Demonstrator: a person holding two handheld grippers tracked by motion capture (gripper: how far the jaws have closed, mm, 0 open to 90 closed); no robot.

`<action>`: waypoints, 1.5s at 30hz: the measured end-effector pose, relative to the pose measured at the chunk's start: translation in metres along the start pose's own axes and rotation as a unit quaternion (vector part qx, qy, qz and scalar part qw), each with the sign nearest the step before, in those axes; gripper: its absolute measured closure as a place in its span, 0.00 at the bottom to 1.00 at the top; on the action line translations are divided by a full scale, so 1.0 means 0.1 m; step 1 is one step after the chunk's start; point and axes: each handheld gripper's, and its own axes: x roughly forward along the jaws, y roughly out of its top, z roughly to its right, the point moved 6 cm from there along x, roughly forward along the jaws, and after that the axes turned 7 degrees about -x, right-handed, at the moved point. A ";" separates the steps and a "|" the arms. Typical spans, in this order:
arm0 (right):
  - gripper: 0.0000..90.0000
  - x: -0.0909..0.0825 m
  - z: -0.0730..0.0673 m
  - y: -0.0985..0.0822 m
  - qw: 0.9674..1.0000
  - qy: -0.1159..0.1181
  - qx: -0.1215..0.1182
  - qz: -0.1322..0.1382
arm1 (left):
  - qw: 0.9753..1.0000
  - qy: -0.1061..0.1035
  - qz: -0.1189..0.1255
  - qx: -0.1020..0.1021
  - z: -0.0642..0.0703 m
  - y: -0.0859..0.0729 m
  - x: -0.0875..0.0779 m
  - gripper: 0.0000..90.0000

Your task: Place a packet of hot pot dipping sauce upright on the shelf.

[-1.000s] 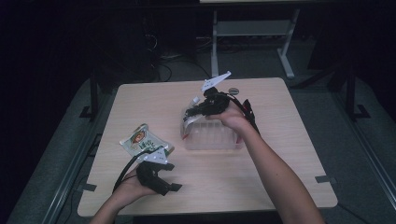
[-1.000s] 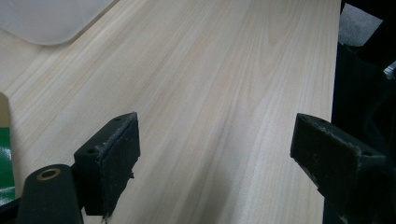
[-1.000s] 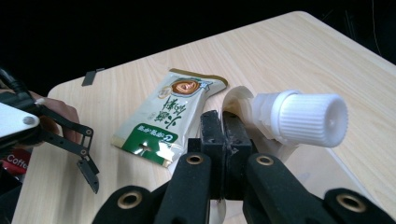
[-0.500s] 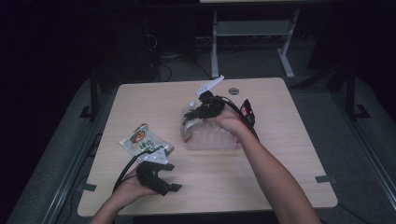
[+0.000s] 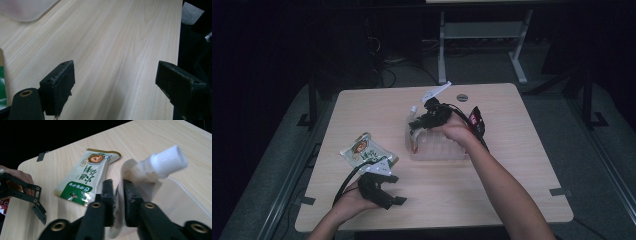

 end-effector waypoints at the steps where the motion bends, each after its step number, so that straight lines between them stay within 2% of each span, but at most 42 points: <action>1: 0.79 0.00 0.00 0.00 1.000 0.000 0.002 -0.001 | 1.000 0.000 0.000 -0.001 0.00 0.00 0.00 0.17; 3: 0.71 0.00 -0.02 -0.01 1.000 0.004 0.006 -0.006 | 1.000 0.000 0.000 -0.002 0.00 0.00 0.00 0.17; 5: 0.62 0.00 -0.03 -0.02 1.000 0.000 -0.003 -0.014 | 1.000 0.001 -0.003 0.001 -0.01 0.00 -0.01 0.17; 7: 0.55 -0.02 -0.06 -0.02 1.000 0.003 0.003 -0.010 | 1.000 0.002 -0.004 0.002 -0.02 0.00 -0.01 0.17; 12: 0.44 -0.06 -0.09 -0.06 1.000 -0.002 0.016 -0.009 | 1.000 0.005 -0.005 0.004 -0.03 0.00 -0.03 0.17; 14: 0.42 -0.09 -0.08 -0.09 1.000 -0.012 0.015 -0.010 | 1.000 0.004 -0.001 -0.001 -0.03 0.00 -0.02 0.17; 19: 0.35 -0.20 -0.11 -0.17 1.000 -0.015 0.022 -0.004 | 1.000 0.007 0.000 0.002 -0.04 0.00 -0.03 0.17; 26: 0.32 -0.39 -0.21 -0.28 1.000 -0.024 0.005 0.000 | 1.000 0.005 -0.003 0.001 -0.05 0.00 -0.03 0.17; 28: 0.30 -0.44 -0.24 -0.31 0.999 -0.031 0.004 0.005 | 1.000 0.003 0.000 -0.004 -0.04 0.00 -0.03 0.17; 32: 0.27 -0.55 -0.28 -0.39 0.999 -0.049 0.000 0.009 | 1.000 0.001 -0.007 0.001 -0.04 0.00 -0.04 0.19; 34: 0.27 -0.60 -0.34 -0.43 0.999 -0.052 0.006 0.011 | 1.000 0.000 -0.006 0.000 -0.04 0.00 -0.04 0.19; 38: 0.26 -0.69 -0.47 -0.55 0.998 -0.057 -0.003 0.011 | 1.000 0.001 -0.004 -0.002 -0.04 0.00 -0.05 0.19; 45: 0.24 -0.77 -0.69 -0.78 0.998 -0.068 -0.014 -0.006 | 1.000 0.005 0.001 -0.003 -0.04 0.02 -0.07 0.18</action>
